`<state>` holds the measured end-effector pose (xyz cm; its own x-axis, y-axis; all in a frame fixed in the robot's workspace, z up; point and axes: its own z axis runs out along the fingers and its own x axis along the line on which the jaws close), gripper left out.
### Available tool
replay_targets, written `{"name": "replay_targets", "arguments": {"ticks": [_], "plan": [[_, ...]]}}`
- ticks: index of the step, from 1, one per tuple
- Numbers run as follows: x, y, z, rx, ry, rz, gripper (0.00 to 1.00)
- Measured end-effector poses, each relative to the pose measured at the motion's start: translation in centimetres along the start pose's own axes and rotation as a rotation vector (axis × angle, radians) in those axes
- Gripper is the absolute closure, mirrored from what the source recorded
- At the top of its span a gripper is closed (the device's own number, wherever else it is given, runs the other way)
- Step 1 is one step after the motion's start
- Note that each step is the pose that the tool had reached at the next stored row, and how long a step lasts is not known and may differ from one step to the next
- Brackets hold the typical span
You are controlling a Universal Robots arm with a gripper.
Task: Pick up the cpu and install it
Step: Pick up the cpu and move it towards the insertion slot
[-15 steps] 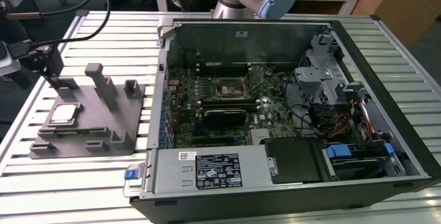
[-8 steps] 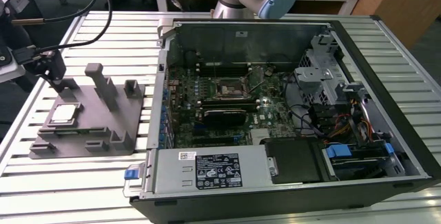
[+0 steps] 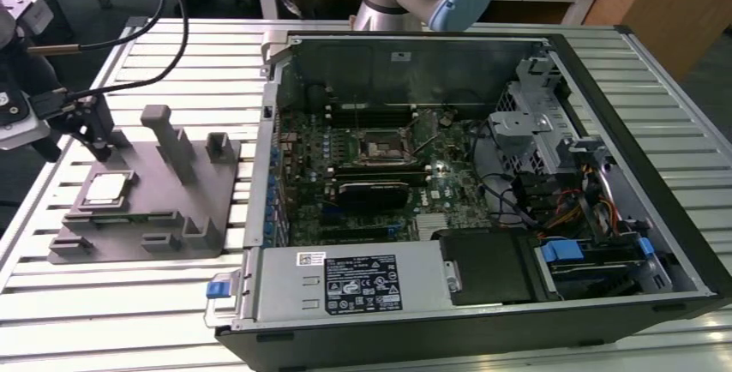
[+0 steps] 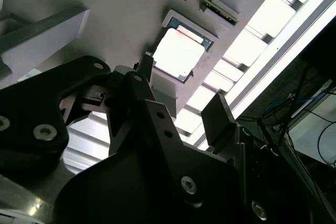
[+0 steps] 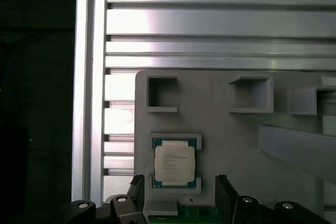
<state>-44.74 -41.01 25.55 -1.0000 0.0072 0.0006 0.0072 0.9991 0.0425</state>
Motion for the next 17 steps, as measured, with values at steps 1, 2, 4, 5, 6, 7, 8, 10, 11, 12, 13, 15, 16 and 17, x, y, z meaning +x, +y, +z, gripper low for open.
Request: {"name": "replay_targets", "arguments": {"ticks": [1,2,4,5,6,7,8,10,11,12,13,15,16,17], "plan": [[0.04,-0.01,0.18,0.0,0.0,0.0,0.35],[0.08,-0.02,0.35,0.0,0.0001,0.0,0.35],[0.15,-0.03,0.65,0.0001,0.0002,0.0,0.35],[0.17,-0.04,0.78,0.0,0.0001,0.0,0.35],[0.19,-0.04,0.91,0.0,0.0001,0.0,0.35],[0.21,-0.04,1.05,0.0,0.0001,0.0,0.35],[0.25,-0.05,1.2,0.0,0.0,0.0,0.35],[0.29,-0.07,1.52,0.0,0.0001,0.0,0.35],[0.29,-0.08,1.69,0.0,0.0001,0.0,0.35],[0.29,-0.08,1.87,0.0,0.0002,0.0,0.35],[0.3,-0.09,2.06,0.0,0.0001,0.0,0.35],[0.32,-0.1,2.4,0.0,0.0,0.0,0.35],[0.33,-0.11,2.55,0.0,0.0,0.0,0.35],[0.34,-0.11,2.68,0.0,0.0001,0.0,0.35]]}}
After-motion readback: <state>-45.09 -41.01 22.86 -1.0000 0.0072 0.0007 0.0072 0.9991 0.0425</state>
